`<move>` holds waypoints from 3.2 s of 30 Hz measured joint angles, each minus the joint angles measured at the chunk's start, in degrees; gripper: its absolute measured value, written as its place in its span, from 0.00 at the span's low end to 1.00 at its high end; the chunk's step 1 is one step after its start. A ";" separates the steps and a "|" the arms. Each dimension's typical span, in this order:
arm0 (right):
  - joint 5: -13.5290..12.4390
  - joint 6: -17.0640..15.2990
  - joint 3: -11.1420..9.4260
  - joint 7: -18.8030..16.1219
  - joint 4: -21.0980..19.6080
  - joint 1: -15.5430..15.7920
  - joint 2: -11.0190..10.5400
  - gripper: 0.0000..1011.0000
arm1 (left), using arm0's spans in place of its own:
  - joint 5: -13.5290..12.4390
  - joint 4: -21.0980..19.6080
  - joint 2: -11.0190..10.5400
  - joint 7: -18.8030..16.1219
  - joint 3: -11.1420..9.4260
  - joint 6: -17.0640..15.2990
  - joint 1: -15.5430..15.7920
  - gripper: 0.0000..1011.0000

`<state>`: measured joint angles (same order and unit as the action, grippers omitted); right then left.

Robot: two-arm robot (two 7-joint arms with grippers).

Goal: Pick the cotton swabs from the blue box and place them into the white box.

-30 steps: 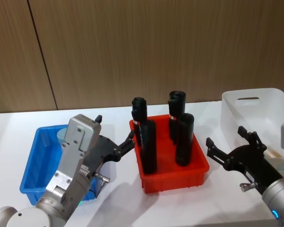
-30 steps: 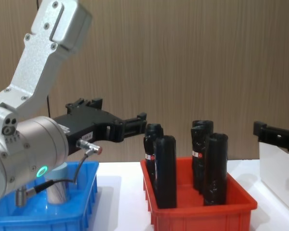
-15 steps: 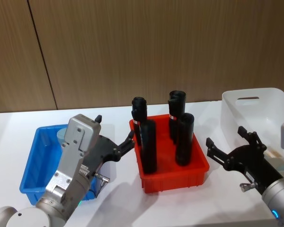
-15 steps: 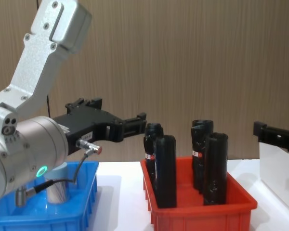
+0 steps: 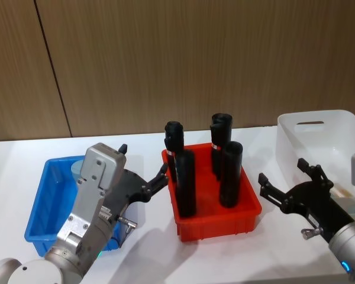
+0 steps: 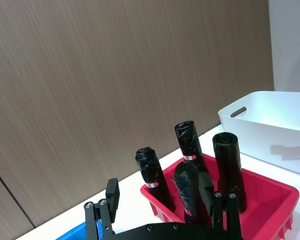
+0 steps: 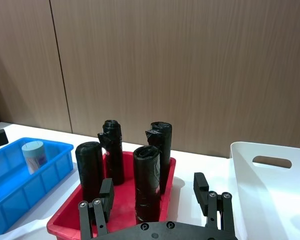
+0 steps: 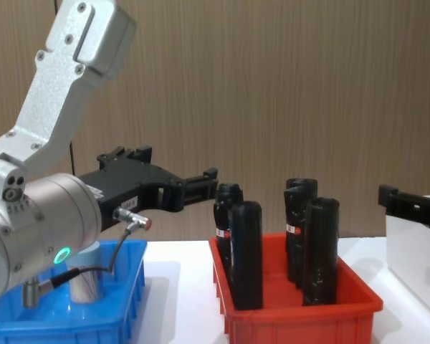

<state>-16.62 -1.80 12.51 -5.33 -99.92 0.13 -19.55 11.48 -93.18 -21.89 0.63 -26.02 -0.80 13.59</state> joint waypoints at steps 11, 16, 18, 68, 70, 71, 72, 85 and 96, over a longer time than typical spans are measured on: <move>-0.62 0.69 -0.80 -6.20 4.67 -3.06 -0.34 0.99 | 0.00 0.00 0.00 0.00 0.00 0.00 0.00 0.99; -0.61 0.70 -0.95 -10.33 8.53 -5.97 -0.02 0.99 | 0.00 0.00 0.00 0.00 0.00 0.00 0.00 0.99; -0.60 0.69 -0.97 -11.38 9.76 -6.90 0.15 0.99 | 0.00 0.00 0.00 0.00 0.00 0.00 0.00 0.99; 3.16 1.99 2.28 -24.89 40.83 -29.41 8.21 0.99 | 0.00 0.01 0.00 0.00 0.00 0.00 0.00 0.99; 3.36 2.09 2.35 -24.85 41.58 -29.85 8.40 0.99 | 0.00 0.00 0.00 0.00 0.00 0.00 0.00 0.99; 3.47 2.23 2.44 -24.80 42.30 -30.29 8.56 0.99 | 0.00 0.00 0.00 0.00 0.00 0.00 0.00 0.99; 3.55 2.31 2.50 -24.77 42.81 -30.60 8.68 0.99 | 0.00 0.00 0.00 0.00 0.00 0.00 0.00 0.99; 4.74 3.75 3.05 -24.31 49.66 -34.62 10.20 0.99 | 0.00 0.00 0.00 0.00 0.00 0.00 0.00 0.99; 4.87 5.14 3.28 -24.83 53.72 -36.90 11.01 0.83 | 0.00 0.00 0.00 0.00 -0.01 0.00 0.00 0.99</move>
<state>-11.75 3.34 15.79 -30.17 -46.20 -36.76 -8.53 11.48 -93.17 -21.89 0.62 -26.03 -0.80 13.59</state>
